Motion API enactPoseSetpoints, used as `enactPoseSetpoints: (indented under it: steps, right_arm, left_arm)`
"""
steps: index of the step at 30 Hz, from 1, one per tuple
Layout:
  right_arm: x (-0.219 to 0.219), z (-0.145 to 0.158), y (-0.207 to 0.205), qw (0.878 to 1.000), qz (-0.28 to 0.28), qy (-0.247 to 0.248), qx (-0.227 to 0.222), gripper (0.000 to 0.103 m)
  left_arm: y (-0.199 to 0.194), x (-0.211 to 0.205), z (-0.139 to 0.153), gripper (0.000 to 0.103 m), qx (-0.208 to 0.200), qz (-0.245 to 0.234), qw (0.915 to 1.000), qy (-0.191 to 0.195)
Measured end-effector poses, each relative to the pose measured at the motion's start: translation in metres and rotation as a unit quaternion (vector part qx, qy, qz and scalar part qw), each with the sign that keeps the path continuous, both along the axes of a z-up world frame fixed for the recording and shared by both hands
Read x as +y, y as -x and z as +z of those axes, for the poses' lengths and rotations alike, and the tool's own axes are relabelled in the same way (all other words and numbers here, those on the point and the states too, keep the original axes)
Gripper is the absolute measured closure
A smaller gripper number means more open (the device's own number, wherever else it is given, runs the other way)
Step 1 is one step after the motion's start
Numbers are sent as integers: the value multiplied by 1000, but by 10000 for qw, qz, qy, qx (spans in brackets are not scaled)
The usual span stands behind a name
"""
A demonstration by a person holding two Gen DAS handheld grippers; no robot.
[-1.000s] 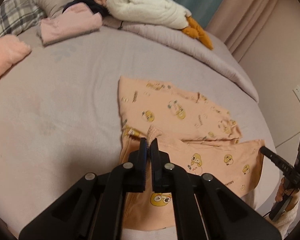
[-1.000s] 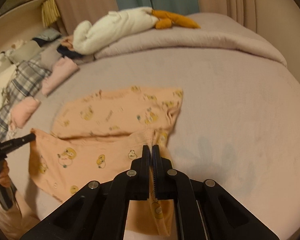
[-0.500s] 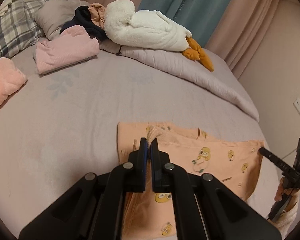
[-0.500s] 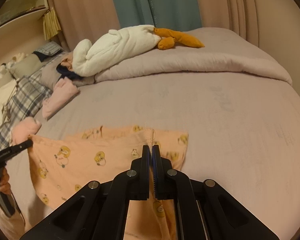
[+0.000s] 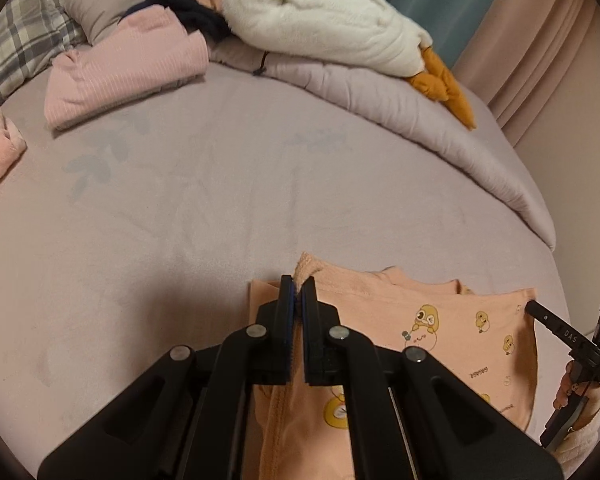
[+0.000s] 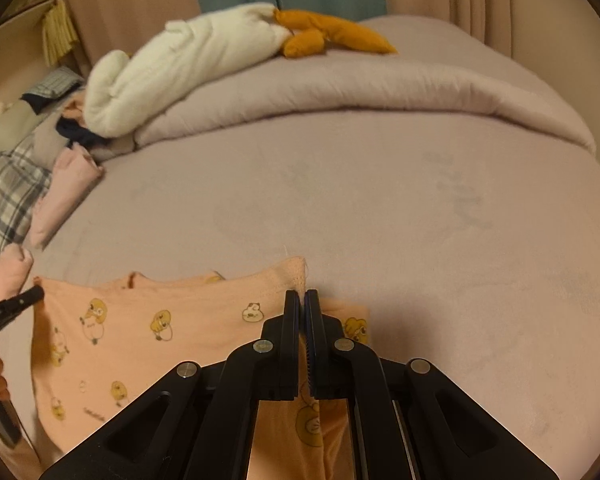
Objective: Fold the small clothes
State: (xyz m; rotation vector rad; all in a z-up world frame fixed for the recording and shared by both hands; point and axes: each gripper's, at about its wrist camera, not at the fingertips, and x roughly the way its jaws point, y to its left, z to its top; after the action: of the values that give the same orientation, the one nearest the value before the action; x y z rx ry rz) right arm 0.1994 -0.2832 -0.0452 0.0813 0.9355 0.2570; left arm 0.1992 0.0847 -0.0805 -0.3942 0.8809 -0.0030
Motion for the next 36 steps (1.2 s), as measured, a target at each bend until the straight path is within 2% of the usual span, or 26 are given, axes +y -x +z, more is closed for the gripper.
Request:
enactPoseSetpoints:
  steps: [7,10,14,15,17,18,19,21,24,28,32,36]
  right_arm:
    - [2,-24,-13,9995,-55,175,239,98]
    - [-1,-30,-17,9991,-91,128,391,98]
    - [-4,-31,-15,9988,-190,233,397,98]
    - [-5,-28,-13,9986,-211,272,404,96]
    - [-7,-21,-9,9985,-217,345,358,85]
    - [-8,-17,-6,9985,-222,382,310,73]
    - [-8,-15,-5,9986,-224,391,270,62]
    - [-12,-2,6,9991,-216,344,112,56]
    - [-16,15,22,9994,-169,288,-17,54]
    - [-26,36,46,9997,-162,92,-148,33]
    - [-35,42,73,9998,-140,-85,-75,32]
    - [-42,27,92,9995,-138,-267,134,32]
  left_arm:
    - [-18,6,-32,99,506,99,9987,28]
    - [-19,7,-42,96,645,138,9978,12]
    - [-13,9,-41,95,710,133,9974,33]
    - [-10,9,-37,91,717,127,9973,29]
    - [-5,10,-29,75,664,143,9977,6]
    - [1,11,-23,61,590,144,9982,-8]
    - [7,11,-16,53,524,131,9985,-41]
    - [14,12,-7,50,453,92,9989,-72]
    - [30,11,6,45,373,16,9993,-49]
    - [54,5,16,35,283,-105,9994,-174]
    - [73,-1,11,35,373,-201,9988,-256]
    - [96,-5,-4,35,557,-233,9981,-125]
